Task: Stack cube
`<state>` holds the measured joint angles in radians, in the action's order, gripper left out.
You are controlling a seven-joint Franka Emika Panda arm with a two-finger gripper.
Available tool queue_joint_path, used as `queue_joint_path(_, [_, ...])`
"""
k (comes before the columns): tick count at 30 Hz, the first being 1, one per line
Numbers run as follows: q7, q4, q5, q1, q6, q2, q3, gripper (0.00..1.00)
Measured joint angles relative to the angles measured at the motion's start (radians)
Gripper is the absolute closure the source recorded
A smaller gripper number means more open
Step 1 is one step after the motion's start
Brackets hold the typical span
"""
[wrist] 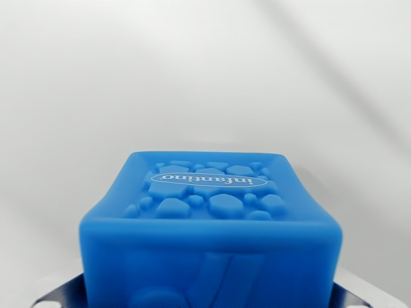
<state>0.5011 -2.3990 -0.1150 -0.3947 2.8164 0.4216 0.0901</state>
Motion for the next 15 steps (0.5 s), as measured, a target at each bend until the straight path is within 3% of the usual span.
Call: queue_joint_path(15, [-0.01,-0.017,0.016,0.02,-0.073,-0.092,0.025,1.0])
